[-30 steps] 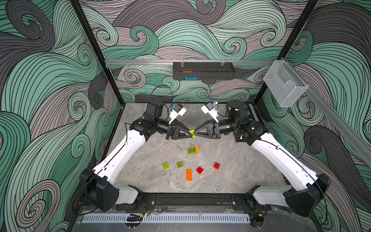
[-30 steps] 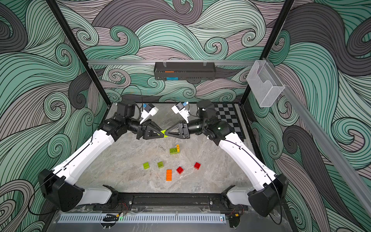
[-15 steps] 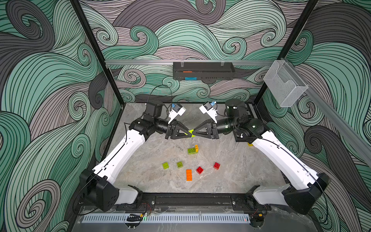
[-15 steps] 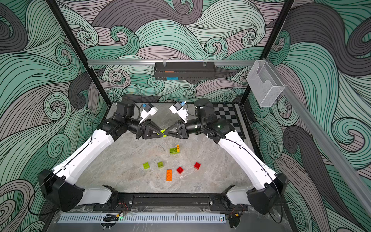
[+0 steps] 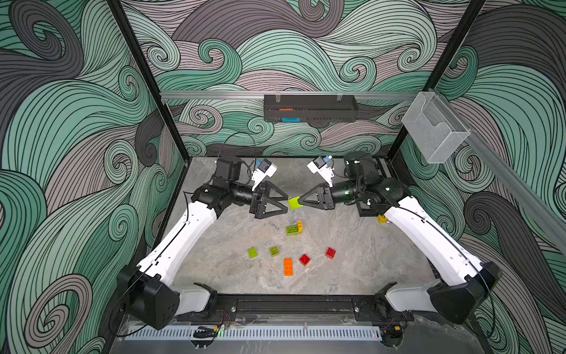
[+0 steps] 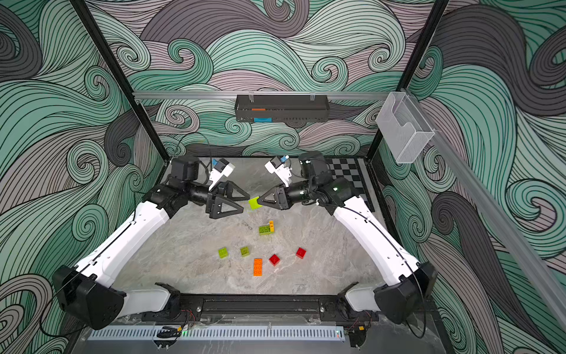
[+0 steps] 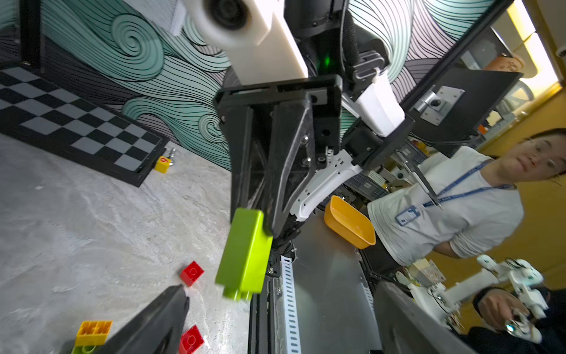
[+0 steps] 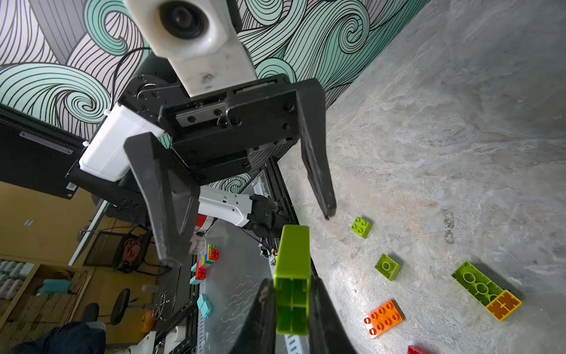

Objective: Assemble a giraffe with lego
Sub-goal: Pick up the lego brick from the center of the board.

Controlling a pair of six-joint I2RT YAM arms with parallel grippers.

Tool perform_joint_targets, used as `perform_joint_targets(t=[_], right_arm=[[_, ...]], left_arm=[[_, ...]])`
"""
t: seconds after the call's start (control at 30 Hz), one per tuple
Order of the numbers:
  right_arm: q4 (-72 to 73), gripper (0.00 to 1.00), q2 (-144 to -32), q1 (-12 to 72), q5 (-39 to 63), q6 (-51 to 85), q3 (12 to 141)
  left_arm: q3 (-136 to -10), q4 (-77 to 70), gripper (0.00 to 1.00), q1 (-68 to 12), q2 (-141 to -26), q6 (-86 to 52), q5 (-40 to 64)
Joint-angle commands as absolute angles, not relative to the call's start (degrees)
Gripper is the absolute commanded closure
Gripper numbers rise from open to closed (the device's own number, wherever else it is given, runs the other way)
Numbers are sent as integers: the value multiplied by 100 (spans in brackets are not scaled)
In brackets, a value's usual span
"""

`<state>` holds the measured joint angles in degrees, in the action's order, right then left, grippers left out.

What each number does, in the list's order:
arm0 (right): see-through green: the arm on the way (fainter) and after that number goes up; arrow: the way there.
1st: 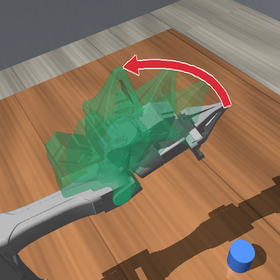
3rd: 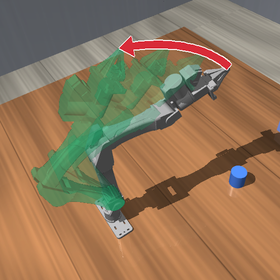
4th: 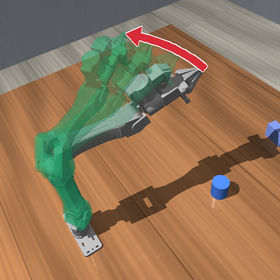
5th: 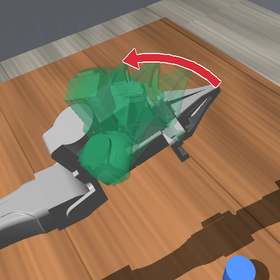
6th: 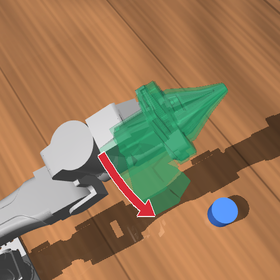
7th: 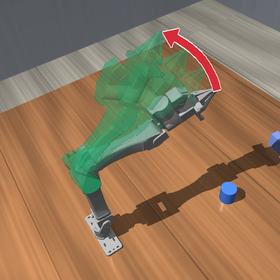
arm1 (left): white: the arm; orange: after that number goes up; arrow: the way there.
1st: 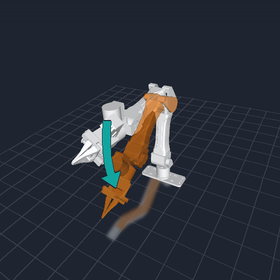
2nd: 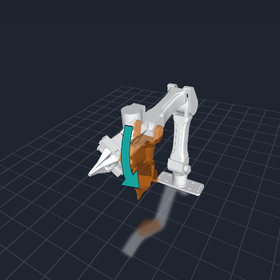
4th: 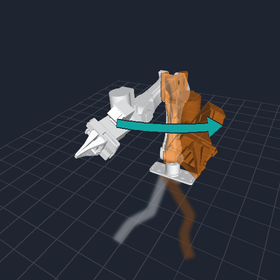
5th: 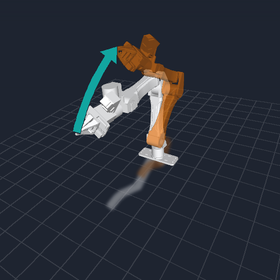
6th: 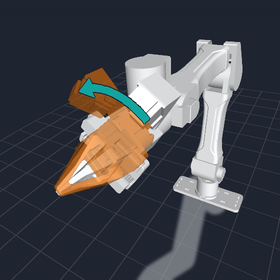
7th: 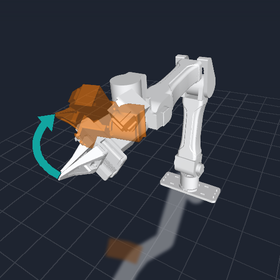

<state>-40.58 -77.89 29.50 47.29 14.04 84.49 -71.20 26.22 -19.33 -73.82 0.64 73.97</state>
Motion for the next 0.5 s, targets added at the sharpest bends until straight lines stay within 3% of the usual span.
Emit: perform_joint_targets(t=[0.0, 0.2, 0.33, 0.47], right_arm=[[-4454, 100, -7629, 2883, 4614, 1314, 8523], [-5074, 100, -7785, 2886, 3793, 1227, 8672], [-5621, 100, -8129, 3046, 2923, 1358, 8972], [-5919, 100, -8541, 3286, 2151, 1719, 9191]], left_arm=[[-6997, 3014, 1, -1582, -7090, 542, 6858], [-6864, 3602, 1, -949, -6699, 837, 5123], [-6861, 4238, 1, -905, -6478, 1290, 3850], [-6583, 4496, 1, -905, -6218, 1784, 3252]])
